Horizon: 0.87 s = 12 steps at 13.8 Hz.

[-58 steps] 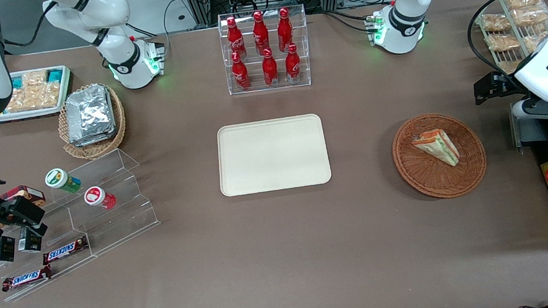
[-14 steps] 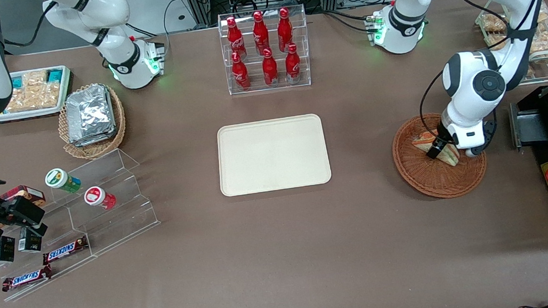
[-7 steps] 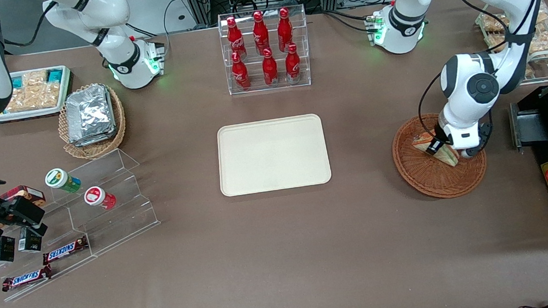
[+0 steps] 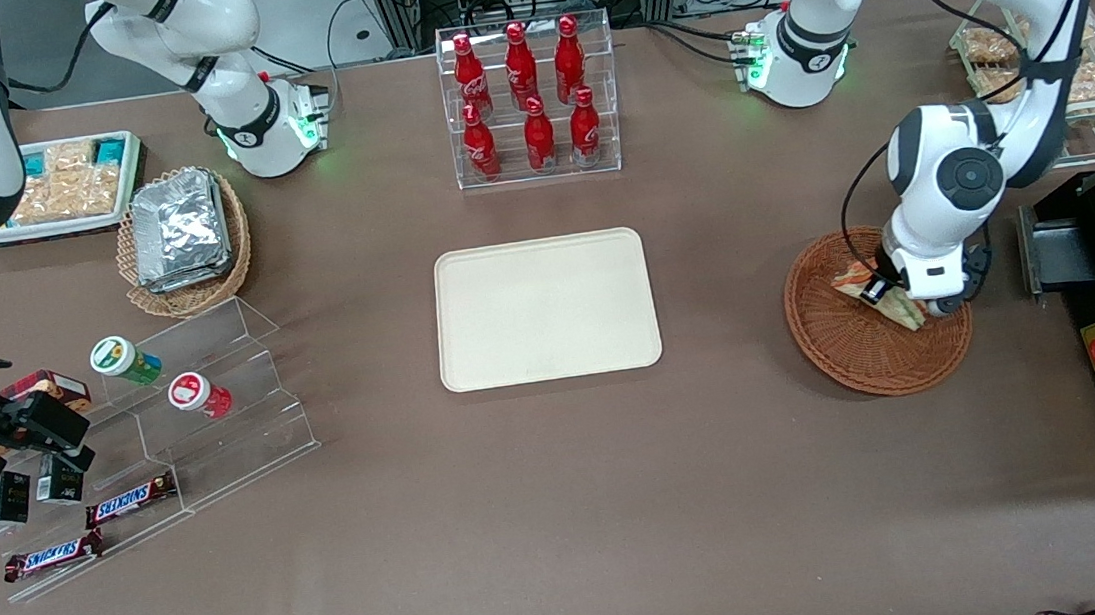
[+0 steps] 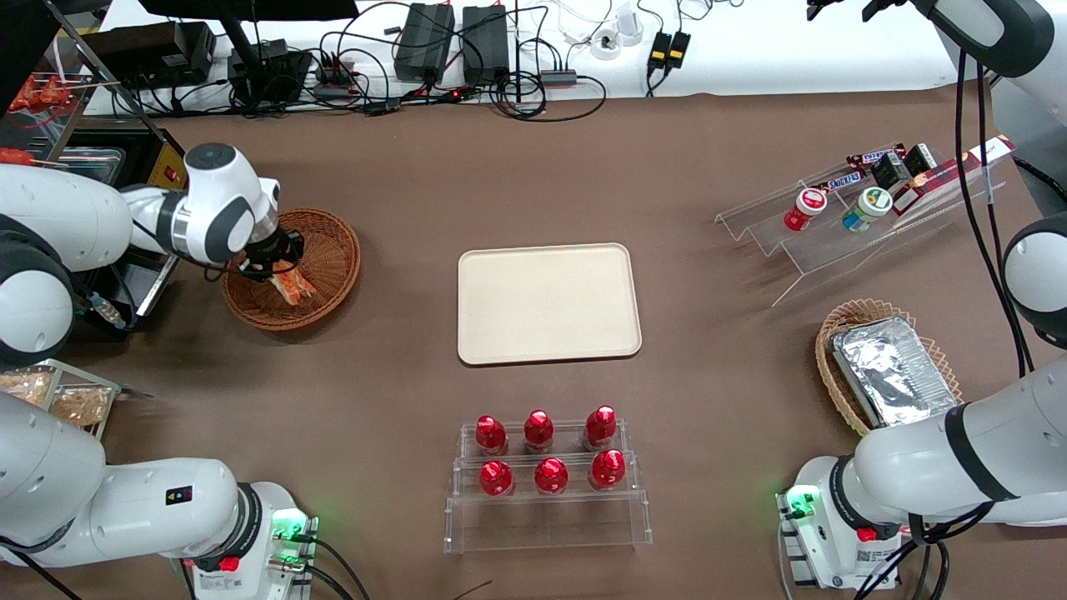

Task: Place sandwich from basket to tray
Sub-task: 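Close the left gripper on the wrapped sandwich, then lift the sandwich and carry it toward the cream tray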

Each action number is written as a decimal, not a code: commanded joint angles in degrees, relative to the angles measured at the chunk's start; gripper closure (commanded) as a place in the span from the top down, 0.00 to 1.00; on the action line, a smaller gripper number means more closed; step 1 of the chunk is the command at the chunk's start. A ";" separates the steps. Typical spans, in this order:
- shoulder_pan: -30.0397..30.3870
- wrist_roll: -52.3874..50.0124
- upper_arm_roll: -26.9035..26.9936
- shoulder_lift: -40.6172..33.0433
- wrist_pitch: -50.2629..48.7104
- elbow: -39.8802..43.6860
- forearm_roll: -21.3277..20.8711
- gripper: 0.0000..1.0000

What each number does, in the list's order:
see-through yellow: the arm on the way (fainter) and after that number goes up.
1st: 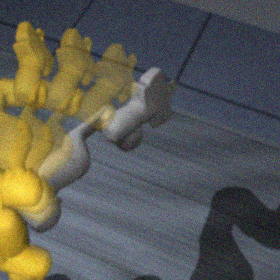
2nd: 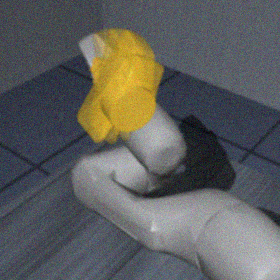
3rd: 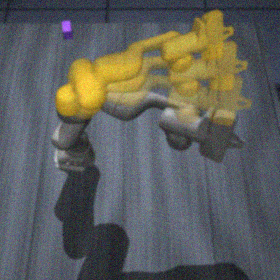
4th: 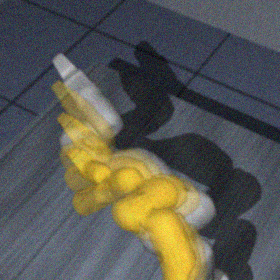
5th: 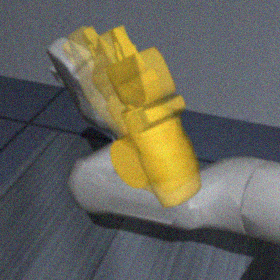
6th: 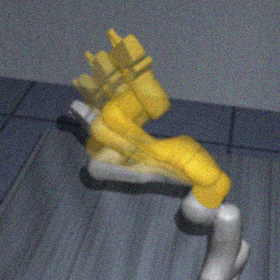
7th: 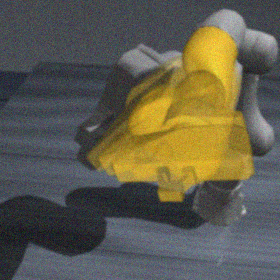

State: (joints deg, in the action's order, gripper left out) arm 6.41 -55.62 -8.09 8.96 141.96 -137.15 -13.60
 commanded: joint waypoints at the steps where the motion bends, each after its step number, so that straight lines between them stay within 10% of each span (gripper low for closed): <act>1: -0.35 1.21 -1.05 -3.16 -10.53 5.81 -0.91 0.00; 12: -0.35 1.48 -21.51 -2.19 -25.51 23.68 1.90 0.00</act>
State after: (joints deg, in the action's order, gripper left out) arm 5.83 -54.47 -26.53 5.83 118.12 -115.73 -12.61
